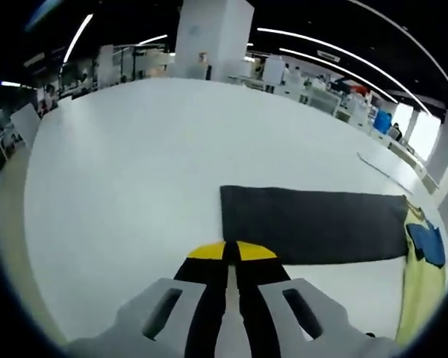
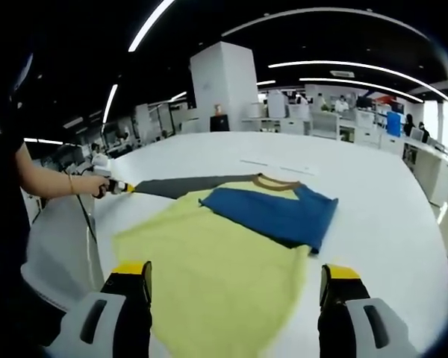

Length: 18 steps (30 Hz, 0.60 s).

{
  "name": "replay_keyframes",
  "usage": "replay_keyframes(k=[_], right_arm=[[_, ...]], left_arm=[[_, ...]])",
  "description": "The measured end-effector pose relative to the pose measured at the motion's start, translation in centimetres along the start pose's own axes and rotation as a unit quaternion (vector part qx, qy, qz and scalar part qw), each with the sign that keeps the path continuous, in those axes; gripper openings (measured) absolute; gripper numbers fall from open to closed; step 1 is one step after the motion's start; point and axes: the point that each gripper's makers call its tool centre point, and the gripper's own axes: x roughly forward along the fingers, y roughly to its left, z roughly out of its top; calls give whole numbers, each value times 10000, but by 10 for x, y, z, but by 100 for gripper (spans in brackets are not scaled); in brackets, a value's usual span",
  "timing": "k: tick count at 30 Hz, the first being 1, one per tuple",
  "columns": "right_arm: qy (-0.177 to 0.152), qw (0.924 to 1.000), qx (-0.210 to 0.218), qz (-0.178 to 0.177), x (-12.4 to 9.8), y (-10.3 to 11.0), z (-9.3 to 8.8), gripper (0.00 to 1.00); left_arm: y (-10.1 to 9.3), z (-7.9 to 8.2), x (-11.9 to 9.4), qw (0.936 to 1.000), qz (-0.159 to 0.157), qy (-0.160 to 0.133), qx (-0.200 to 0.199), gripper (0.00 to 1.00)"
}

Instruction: Fold the garment on the visible template until the final outline fits inside the template.

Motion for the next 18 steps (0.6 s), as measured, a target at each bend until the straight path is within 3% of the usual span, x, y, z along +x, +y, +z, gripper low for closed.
replay_keyframes(k=[18], right_arm=[[-71,10000,37,-5,-3,2,2,93]], left_arm=[[-22,26,-10,9989,-356,-307,-27,0]])
